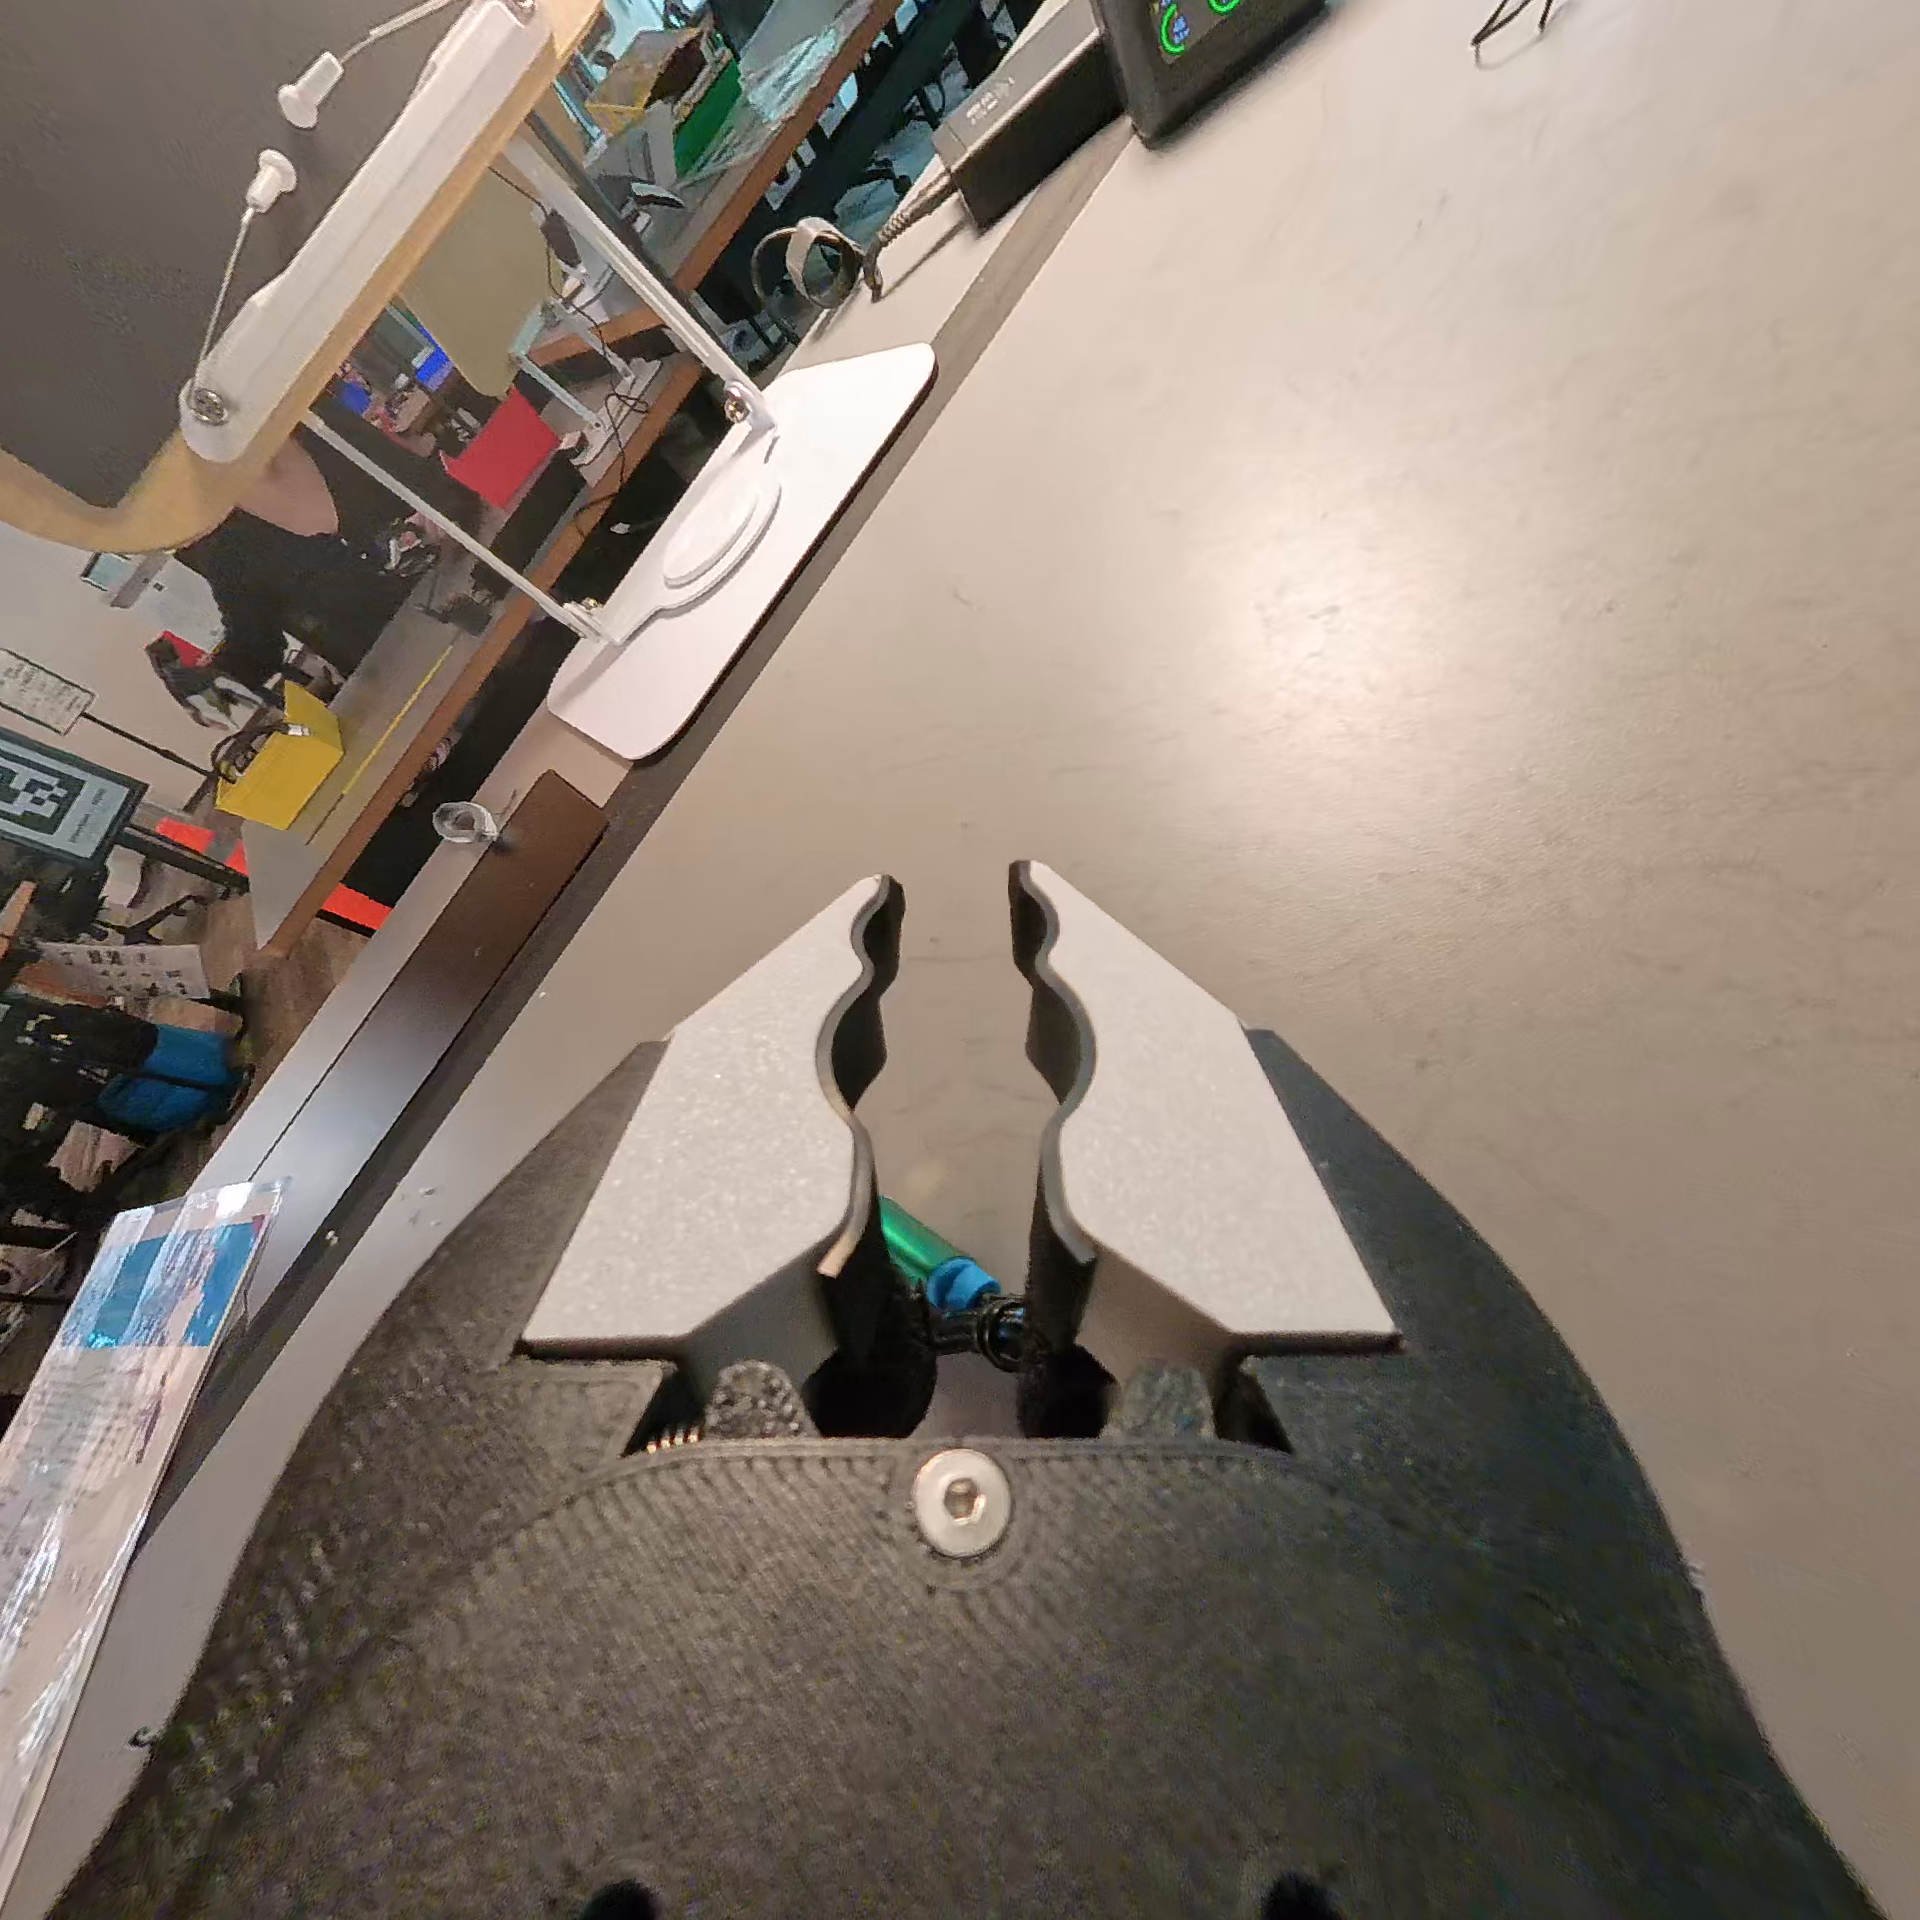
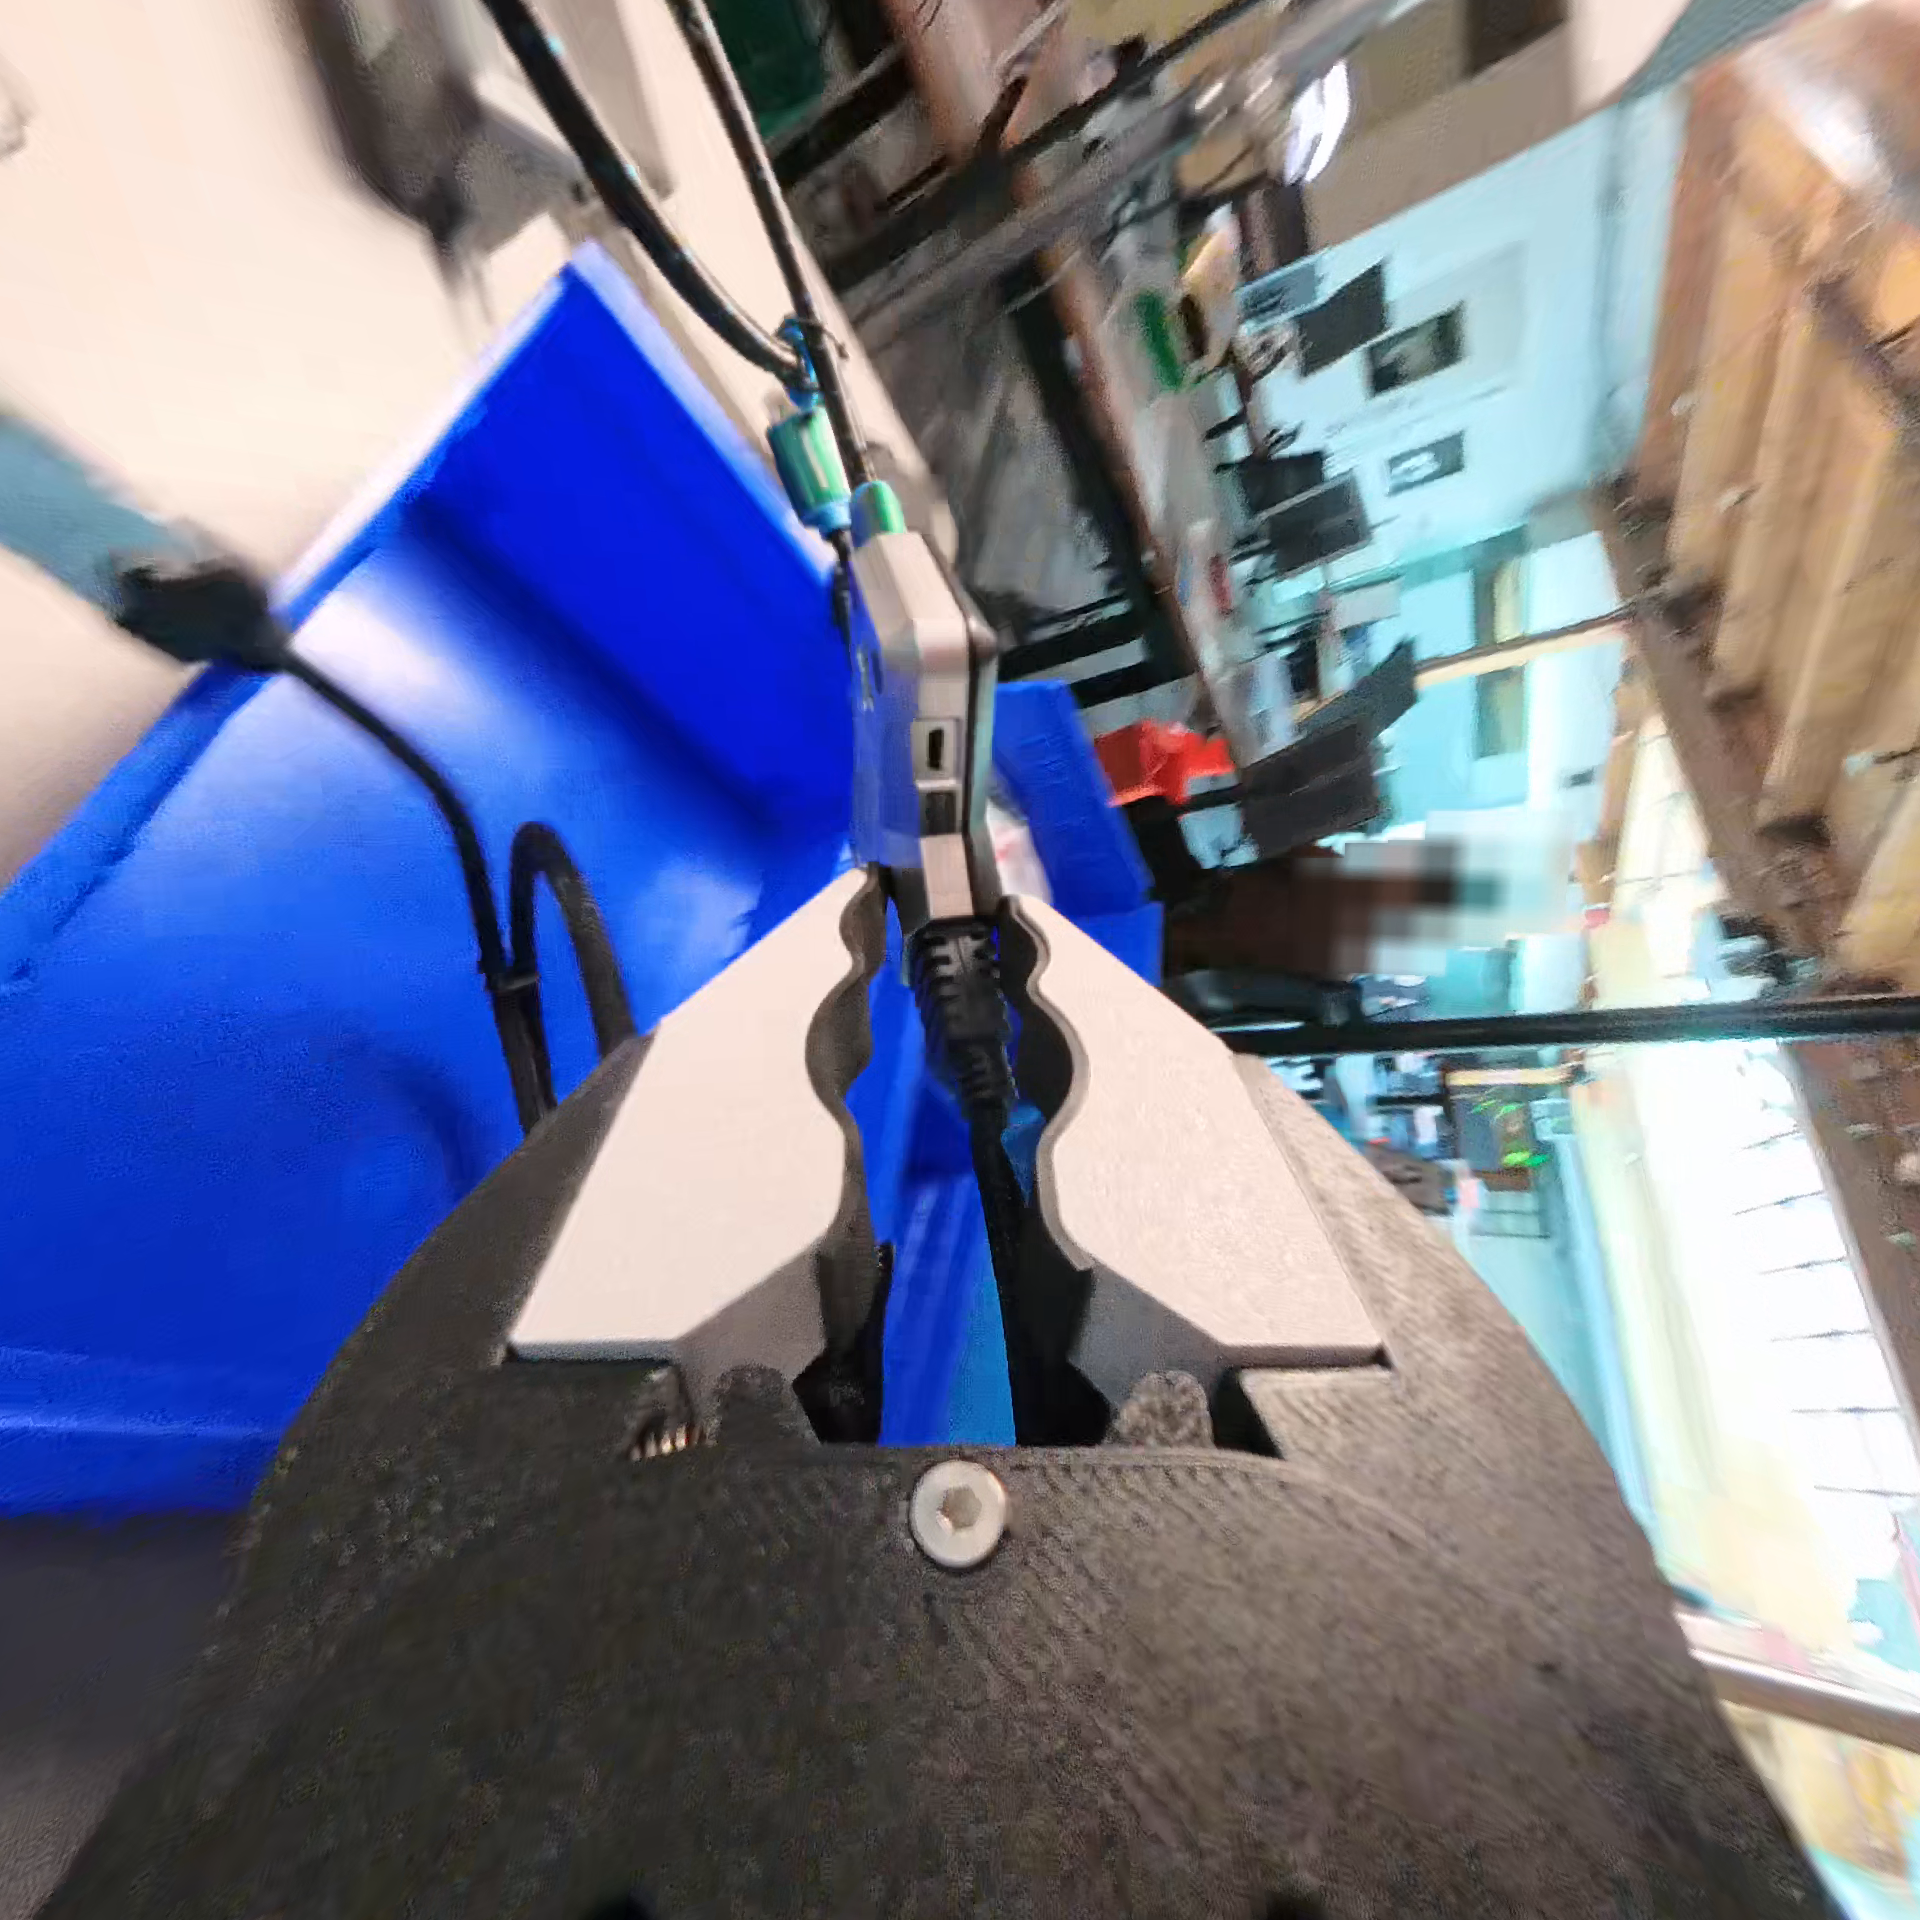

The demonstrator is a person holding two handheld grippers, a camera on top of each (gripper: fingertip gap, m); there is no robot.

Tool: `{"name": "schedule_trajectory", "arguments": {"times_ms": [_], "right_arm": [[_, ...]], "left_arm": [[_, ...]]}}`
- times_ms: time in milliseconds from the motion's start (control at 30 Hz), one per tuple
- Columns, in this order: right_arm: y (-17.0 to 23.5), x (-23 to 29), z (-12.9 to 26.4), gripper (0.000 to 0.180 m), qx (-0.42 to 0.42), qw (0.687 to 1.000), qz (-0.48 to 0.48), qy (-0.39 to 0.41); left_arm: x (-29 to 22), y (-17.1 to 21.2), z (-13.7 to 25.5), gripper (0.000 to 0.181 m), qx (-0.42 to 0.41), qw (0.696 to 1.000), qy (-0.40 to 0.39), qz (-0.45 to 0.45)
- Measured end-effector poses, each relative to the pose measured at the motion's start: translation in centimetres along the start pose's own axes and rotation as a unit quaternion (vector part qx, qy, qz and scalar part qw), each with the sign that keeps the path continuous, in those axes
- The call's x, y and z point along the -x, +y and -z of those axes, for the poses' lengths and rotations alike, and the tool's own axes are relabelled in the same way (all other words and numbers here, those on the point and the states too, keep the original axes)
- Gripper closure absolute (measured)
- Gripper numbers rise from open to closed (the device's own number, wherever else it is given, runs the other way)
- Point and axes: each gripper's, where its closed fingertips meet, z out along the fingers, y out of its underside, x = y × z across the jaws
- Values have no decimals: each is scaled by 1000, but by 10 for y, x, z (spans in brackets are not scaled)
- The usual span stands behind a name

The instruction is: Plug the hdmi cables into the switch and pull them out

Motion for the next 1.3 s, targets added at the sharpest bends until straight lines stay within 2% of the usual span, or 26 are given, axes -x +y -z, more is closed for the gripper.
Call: {"name": "schedule_trajectory", "arguments": {"times_ms": [100,233,367,500,600,667,733,767,800,833,967,1067,1167,1300], "right_arm": [[31,56,-18,157,36,997,-25,-61],[55,121,-29,155,80,974,-66,-203],[51,109,-22,155,59,962,-125,-235],[36,65,-3,153,17,958,-176,-226],[10,46,1,151,-36,953,-202,-224],[-6,56,-13,151,-50,945,-216,-238],[1,83,-40,151,-7,951,-189,-246],[9,95,-55,155,18,956,-170,-238],[18,106,-68,172,39,961,-154,-227],[25,113,-78,177,53,964,-145,-216],[29,128,-88,177,64,946,-195,-252],[31,122,-85,177,61,942,-207,-257],[34,83,-72,173,46,961,-198,-187],[3,41,-15,170,-42,965,-205,-157]], "left_arm": [[-3,-1,-1,160,0,1000,2,-3],[-6,-2,-1,160,-1,1000,5,-7],[-7,-4,1,161,-1,1000,2,-15],[-6,-3,1,160,2,1000,4,-14],[-5,-3,0,160,6,1000,1,-14],[-6,-4,0,160,5,1000,2,-11],[-8,-5,0,160,4,1000,3,-9],[-8,-5,1,160,5,1000,2,-10],[-7,-5,2,160,6,1000,0,-11],[-7,-5,2,160,6,1000,-3,-12],[-2,-11,7,160,-6,1000,-9,-8],[-1,-10,6,160,-4,1000,-7,-8],[-1,-7,6,160,4,1000,-5,-8],[-1,-6,8,160,9,1000,8,-4]]}}
